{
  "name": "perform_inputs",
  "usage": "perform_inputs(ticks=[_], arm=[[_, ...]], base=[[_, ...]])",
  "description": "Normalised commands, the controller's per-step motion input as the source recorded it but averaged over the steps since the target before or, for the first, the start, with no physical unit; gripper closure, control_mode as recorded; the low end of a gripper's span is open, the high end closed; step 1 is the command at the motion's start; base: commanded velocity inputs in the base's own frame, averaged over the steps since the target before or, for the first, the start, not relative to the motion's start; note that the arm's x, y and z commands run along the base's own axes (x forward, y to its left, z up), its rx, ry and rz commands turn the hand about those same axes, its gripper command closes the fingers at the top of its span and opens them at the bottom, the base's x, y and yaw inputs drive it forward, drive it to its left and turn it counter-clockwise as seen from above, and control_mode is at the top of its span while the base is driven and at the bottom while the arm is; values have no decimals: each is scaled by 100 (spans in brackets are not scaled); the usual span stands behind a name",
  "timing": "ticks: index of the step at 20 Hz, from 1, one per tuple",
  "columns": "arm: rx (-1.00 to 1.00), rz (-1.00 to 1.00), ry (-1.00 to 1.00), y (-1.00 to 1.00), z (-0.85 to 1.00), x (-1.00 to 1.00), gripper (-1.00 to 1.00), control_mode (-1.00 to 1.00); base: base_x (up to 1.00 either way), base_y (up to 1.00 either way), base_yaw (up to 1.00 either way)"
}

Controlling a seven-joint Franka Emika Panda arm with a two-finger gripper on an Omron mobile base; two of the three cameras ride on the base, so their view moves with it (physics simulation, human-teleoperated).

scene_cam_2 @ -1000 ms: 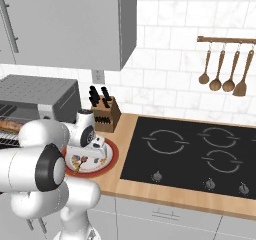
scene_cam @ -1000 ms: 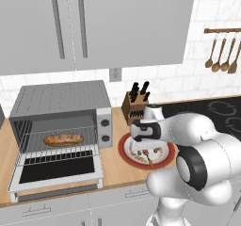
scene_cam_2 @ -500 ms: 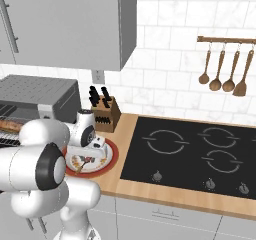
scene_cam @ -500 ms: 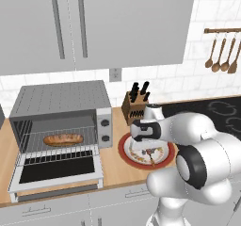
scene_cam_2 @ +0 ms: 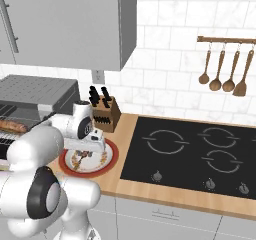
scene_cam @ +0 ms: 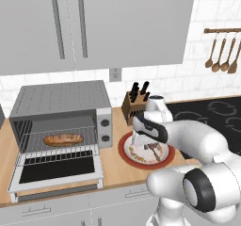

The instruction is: Pick up the kebab skewer and baguette bread, and place them inside the toaster oven. Close the toaster oven door and start by setting the timer.

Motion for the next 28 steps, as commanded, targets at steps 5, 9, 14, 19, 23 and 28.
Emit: perform_inputs(ticks=[5, 9, 14, 19, 23, 28], arm=[[0, 15, 0, 24, 90, -36, 100, -100], [0, 25, -2, 54, 44, -40, 100, -100], [0, 35, -1, 58, 44, -23, 100, -100], [-1, 41, 0, 68, 40, -15, 100, -100], [-5, 54, 0, 91, 6, -8, 100, -100], [0, 63, 0, 84, 0, 0, 100, -100]], base=[[0, 0, 0], [0, 0, 0], [0, 0, 0], [0, 0, 0], [0, 0, 0], [0, 0, 0]])
